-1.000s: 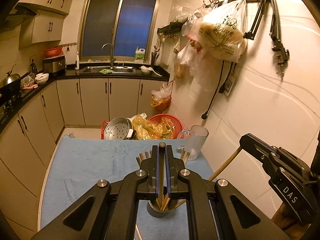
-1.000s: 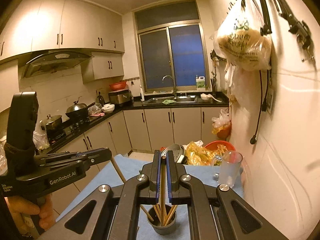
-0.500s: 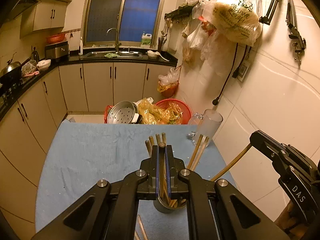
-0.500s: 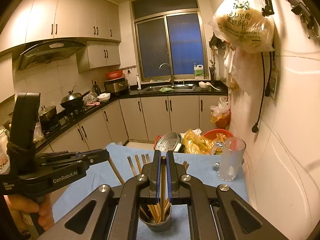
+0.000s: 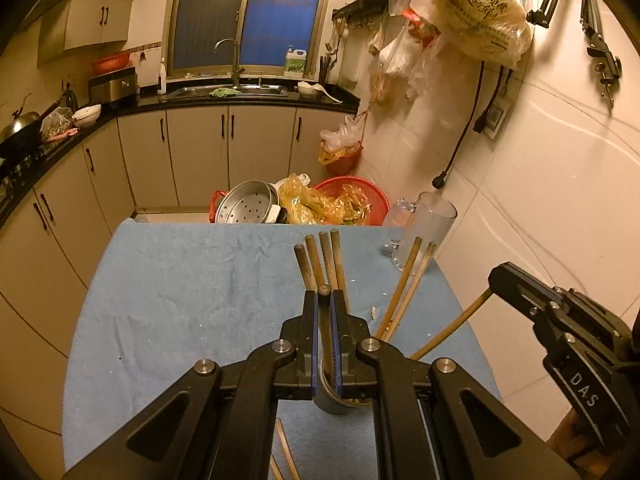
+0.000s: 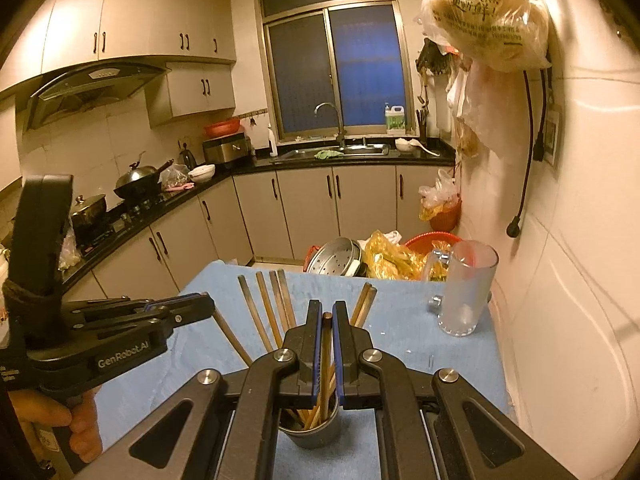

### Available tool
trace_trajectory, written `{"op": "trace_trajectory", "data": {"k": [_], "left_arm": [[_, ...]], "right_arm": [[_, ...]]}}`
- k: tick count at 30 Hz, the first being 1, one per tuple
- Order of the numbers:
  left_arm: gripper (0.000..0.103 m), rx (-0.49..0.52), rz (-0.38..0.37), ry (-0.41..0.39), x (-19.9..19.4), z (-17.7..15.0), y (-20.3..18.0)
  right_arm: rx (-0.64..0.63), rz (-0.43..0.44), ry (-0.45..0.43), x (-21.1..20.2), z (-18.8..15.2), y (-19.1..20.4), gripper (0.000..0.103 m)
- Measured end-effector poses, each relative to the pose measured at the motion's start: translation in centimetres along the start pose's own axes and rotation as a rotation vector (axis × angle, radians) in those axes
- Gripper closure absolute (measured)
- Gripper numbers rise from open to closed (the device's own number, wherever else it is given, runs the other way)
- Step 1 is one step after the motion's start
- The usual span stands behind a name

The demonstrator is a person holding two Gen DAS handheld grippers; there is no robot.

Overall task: Organize utensils
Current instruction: 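Open the right gripper to drop the chopstick into the holder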

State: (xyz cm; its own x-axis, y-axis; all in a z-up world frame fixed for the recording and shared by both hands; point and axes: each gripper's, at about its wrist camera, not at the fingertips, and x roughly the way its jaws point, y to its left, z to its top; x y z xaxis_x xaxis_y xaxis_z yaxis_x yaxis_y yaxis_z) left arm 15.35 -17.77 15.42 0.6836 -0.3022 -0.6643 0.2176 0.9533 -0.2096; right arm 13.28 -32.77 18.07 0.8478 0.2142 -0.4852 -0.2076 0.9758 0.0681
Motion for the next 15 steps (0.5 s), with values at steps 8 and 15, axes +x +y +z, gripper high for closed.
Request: {"op": "trace_trajectory", "data": {"k": [8, 15], "left_arm": [[0.097, -0.002, 0.002, -0.003, 0.0, -0.1, 0.0], [0.097, -0.025, -0.037, 0.035, 0.3, -0.6, 0.2]], "right_arm": [[0.009, -0.003, 0.012, 0.4, -0.3, 0.0, 0.097], [0.021, -0.006, 0.036, 0.8, -1.2, 0.1, 0.096]]}}
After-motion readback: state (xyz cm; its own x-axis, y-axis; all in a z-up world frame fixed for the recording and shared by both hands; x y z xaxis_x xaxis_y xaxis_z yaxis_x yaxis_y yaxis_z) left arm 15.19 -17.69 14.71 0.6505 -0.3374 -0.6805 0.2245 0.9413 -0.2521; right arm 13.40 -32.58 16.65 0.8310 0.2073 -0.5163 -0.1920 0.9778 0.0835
